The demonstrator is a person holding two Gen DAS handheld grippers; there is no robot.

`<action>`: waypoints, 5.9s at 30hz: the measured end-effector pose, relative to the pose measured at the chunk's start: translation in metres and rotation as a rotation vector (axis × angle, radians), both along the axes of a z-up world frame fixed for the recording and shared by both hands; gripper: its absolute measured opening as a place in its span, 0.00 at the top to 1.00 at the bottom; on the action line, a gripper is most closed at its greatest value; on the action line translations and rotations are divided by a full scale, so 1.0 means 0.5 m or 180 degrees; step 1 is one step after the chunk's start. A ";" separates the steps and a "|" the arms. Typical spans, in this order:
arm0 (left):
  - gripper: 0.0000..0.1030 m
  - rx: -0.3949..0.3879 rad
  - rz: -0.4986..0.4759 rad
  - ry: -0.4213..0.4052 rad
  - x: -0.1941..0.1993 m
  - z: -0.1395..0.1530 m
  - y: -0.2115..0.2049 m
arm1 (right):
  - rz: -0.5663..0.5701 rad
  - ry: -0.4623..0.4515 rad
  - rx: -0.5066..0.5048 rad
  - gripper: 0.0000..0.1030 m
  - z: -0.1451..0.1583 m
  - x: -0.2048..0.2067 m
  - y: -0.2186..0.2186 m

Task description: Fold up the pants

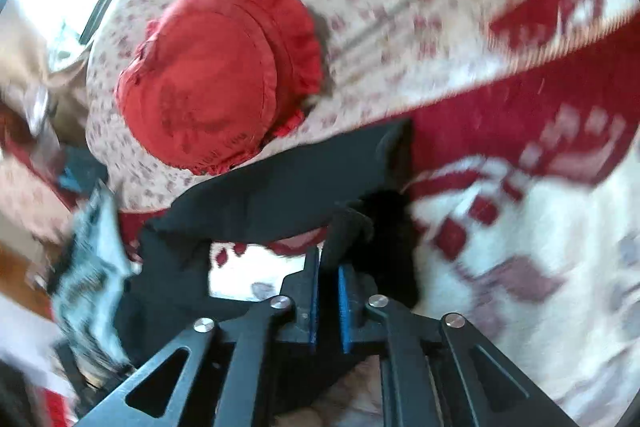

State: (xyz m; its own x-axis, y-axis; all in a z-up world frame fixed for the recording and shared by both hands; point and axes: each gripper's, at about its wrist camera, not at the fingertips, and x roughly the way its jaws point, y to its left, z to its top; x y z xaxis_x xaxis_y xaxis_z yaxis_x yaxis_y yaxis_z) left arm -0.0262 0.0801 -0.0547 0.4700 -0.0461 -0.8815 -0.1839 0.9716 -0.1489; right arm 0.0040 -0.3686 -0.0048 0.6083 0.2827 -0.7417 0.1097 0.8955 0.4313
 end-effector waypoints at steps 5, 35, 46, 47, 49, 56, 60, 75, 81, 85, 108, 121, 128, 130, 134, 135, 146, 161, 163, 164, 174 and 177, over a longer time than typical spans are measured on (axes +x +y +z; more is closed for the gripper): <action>0.90 -0.0046 -0.0003 -0.0010 -0.010 0.001 0.003 | -0.0005 0.0134 -0.0499 0.94 0.006 -0.091 -0.058; 0.68 0.0095 0.0087 -0.0085 0.027 0.015 0.023 | 0.1805 0.0388 -0.0721 0.75 -0.098 0.054 0.352; 0.55 -0.0011 0.0154 -0.0016 0.045 -0.021 0.032 | 0.1782 0.0408 -0.0583 0.74 -0.129 0.069 0.345; 0.54 0.0024 0.0151 -0.0018 0.045 -0.021 0.027 | 0.1766 0.0392 -0.0562 0.73 -0.129 0.067 0.343; 0.53 0.0076 0.0145 -0.0019 0.047 -0.023 0.023 | 0.1744 0.0356 -0.0515 0.70 -0.129 0.065 0.346; 0.49 0.0061 0.0155 -0.0002 0.047 -0.029 0.024 | 0.1742 0.0240 -0.0209 0.55 -0.137 0.059 0.335; 0.48 0.0135 0.0159 -0.0014 0.047 -0.031 0.016 | 0.1701 0.0238 -0.0084 0.55 -0.139 0.060 0.327; 0.47 0.0048 0.0075 -0.0179 0.049 0.006 0.026 | 0.1840 0.0150 -0.0269 0.39 -0.110 0.068 0.363; 0.47 -0.0023 -0.0003 -0.0246 0.114 0.026 0.016 | 0.1830 -0.0211 -0.0448 0.39 -0.044 0.139 0.409; 0.47 -0.0035 -0.0046 -0.0162 0.168 0.009 0.002 | 0.1891 -0.0389 -0.0593 0.39 -0.027 0.208 0.463; 0.47 -0.0341 0.0216 -0.0146 0.144 0.011 0.074 | 0.2251 -0.0661 -0.0908 0.94 -0.043 0.290 0.549; 0.47 -0.0554 0.0712 -0.0341 -0.007 0.047 0.181 | 0.2693 -0.0509 -0.0678 0.94 -0.033 0.003 0.534; 0.47 -0.0737 0.0632 -0.0192 -0.011 0.012 0.150 | 0.2594 -0.0270 -0.0501 0.94 -0.085 0.006 0.528; 0.47 -0.0765 0.0580 -0.0220 -0.010 0.014 0.137 | 0.2581 -0.0307 -0.0491 0.94 -0.073 0.007 0.525; 0.47 -0.0696 0.0439 -0.0233 -0.006 0.018 0.107 | 0.2619 -0.0333 -0.0543 0.94 -0.053 -0.011 0.521; 0.47 -0.0685 0.0425 -0.0236 -0.006 0.018 0.106 | 0.2643 -0.0336 -0.0565 0.94 -0.048 -0.022 0.520; 0.47 -0.0500 0.0424 -0.0180 -0.016 0.014 0.100 | 0.2597 0.0171 -0.0179 0.93 -0.123 -0.050 0.519; 0.47 -0.0229 0.0107 -0.0260 0.001 0.024 0.031 | 0.1420 0.0196 0.0139 0.73 -0.064 -0.011 0.264; 0.47 -0.0147 0.0083 -0.0189 0.005 0.008 0.024 | 0.1393 0.0154 0.0189 0.73 -0.059 -0.007 0.260; 0.47 -0.0131 0.0075 -0.0164 0.006 0.002 0.024 | 0.1339 0.0132 0.0195 0.73 -0.057 -0.004 0.255; 0.42 -0.0155 0.0090 -0.0114 0.010 -0.018 0.027 | 0.0258 0.0340 0.0372 0.67 -0.103 0.036 0.093; 0.42 -0.0130 0.0075 -0.0108 0.013 -0.019 0.026 | 0.0085 0.0346 0.0596 0.65 -0.117 0.060 0.059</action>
State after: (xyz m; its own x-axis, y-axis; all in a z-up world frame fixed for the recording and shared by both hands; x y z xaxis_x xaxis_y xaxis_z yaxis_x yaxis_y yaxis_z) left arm -0.0199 0.0932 -0.0642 0.5011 -0.0704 -0.8625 -0.2007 0.9600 -0.1950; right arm 0.0338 -0.3392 -0.0631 0.5179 0.4367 -0.7356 0.1419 0.8041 0.5773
